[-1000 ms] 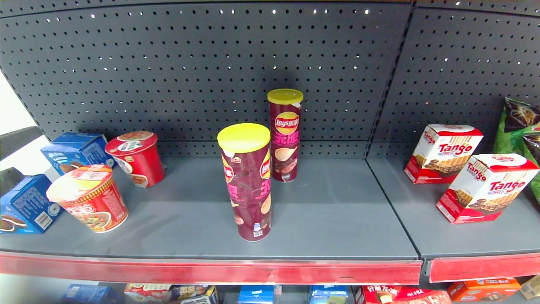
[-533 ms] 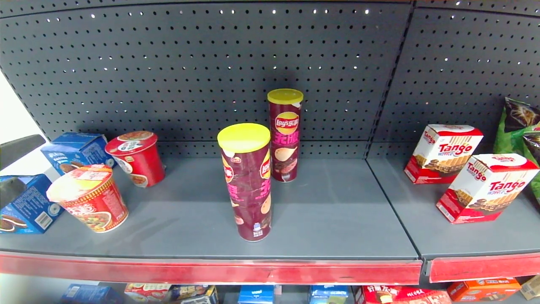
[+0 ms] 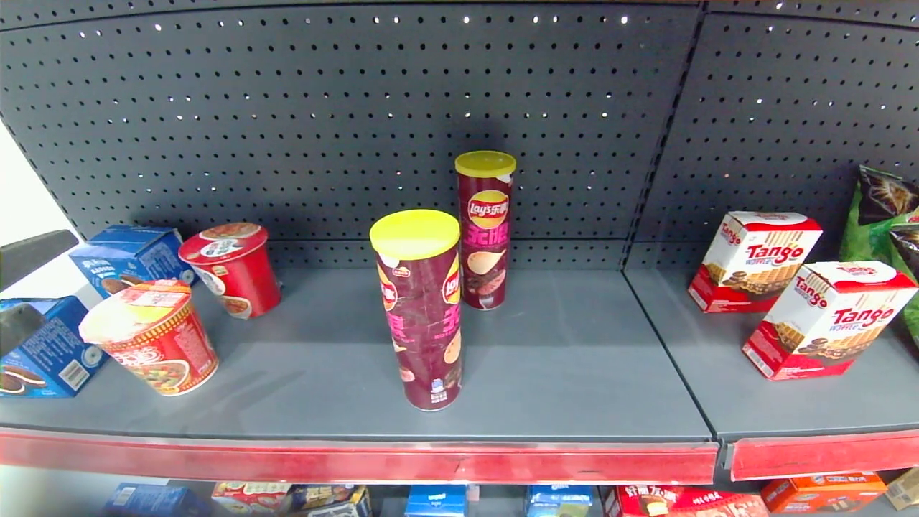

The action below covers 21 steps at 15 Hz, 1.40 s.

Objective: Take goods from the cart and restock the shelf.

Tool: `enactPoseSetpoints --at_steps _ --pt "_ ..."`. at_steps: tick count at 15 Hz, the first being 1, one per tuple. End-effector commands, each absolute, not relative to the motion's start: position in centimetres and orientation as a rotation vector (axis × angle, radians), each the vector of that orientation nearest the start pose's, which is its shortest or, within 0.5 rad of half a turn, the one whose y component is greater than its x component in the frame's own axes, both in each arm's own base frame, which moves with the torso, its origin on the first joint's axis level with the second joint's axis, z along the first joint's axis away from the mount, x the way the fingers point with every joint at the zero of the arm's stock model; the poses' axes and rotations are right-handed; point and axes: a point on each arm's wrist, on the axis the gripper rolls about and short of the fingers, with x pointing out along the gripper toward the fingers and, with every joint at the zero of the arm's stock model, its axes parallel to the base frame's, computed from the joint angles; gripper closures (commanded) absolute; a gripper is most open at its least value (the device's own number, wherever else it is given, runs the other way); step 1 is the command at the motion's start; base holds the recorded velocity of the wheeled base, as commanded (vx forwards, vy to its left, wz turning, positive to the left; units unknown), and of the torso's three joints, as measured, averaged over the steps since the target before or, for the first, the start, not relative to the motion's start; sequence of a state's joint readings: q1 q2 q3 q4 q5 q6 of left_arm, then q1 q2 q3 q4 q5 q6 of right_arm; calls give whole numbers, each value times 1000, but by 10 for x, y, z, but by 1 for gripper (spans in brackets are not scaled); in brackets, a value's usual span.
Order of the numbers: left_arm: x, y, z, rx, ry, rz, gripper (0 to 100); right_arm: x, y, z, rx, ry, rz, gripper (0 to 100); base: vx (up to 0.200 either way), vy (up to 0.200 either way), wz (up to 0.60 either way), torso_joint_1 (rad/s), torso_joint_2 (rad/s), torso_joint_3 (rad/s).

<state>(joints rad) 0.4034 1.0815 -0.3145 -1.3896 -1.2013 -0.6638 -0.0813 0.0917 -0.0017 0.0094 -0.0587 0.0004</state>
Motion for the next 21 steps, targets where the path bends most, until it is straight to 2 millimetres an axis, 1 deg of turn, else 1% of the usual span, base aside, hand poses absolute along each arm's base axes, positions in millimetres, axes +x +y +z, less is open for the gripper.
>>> enactPoseSetpoints --at_steps 1,6,8,9,10,12,14,15,16,17,19,21 --pt "108 23 250 -160 -168 -867 0 -16 0 76 3 104 -140 0 0 0 0 0 0 0" --pt "108 23 252 -152 -176 -869 0 -16 0 77 1 103 -139 0 0 0 0 0 0 0" --pt "107 23 258 -137 -190 -875 0 -16 0 77 3 103 -140 0 0 0 0 0 0 0" --pt "108 22 267 -113 -212 -886 0 -16 0 77 3 103 -140 0 0 0 0 0 0 0" --pt "108 22 267 -112 -213 -886 0 -16 0 77 1 103 -139 0 0 0 0 0 0 0" --pt "110 13 272 -75 -261 -980 0 -16 0 77 3 103 -140 0 0 0 0 0 0 0" --pt "111 11 272 -76 -262 -1001 0 -16 0 77 1 103 -139 0 0 0 0 0 0 0" --pt "112 3 274 -85 -261 -1067 0 -16 0 77 1 103 -139 0 0 0 0 0 0 0" --pt "112 3 274 -87 -260 -1073 0 -16 0 77 3 103 -140 0 0 0 0 0 0 0" --pt "107 -2 271 -126 -221 -1103 0 -16 0 77 1 103 -139 0 0 0 0 0 0 0" --pt "98 -4 271 -191 -148 -1093 0 -16 0 77 1 103 -139 0 0 0 0 0 0 0" --pt "93 -8 269 -203 -136 -1130 0 -16 0 77 1 103 -139 0 0 0 0 0 0 0"
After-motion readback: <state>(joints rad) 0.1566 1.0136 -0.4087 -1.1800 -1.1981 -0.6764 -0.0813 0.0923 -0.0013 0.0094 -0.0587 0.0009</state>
